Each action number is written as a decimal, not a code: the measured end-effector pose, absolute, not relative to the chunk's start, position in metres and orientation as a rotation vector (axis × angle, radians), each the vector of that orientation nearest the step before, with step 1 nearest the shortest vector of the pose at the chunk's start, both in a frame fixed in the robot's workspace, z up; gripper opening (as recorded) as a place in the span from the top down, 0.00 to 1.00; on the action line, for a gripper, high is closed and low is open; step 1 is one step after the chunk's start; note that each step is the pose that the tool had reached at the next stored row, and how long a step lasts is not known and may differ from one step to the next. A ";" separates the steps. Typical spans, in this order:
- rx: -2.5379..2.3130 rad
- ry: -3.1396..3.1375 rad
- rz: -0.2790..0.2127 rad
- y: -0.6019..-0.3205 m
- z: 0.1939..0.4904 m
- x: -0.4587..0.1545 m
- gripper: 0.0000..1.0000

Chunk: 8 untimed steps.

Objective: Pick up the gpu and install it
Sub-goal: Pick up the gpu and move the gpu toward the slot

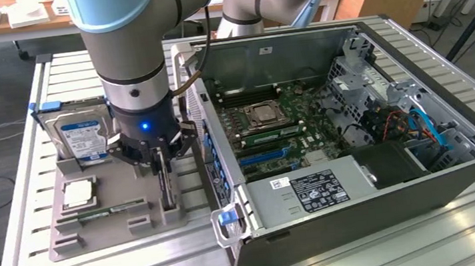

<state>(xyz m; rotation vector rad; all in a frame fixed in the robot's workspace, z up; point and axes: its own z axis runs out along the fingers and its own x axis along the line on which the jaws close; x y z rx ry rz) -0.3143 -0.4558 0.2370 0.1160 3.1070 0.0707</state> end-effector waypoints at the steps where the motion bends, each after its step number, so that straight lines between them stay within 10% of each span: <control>1: 0.116 3.107 0.071 -0.456 0.237 -0.314 0.72; 8: 0.116 3.107 0.071 -0.456 0.237 -0.314 0.72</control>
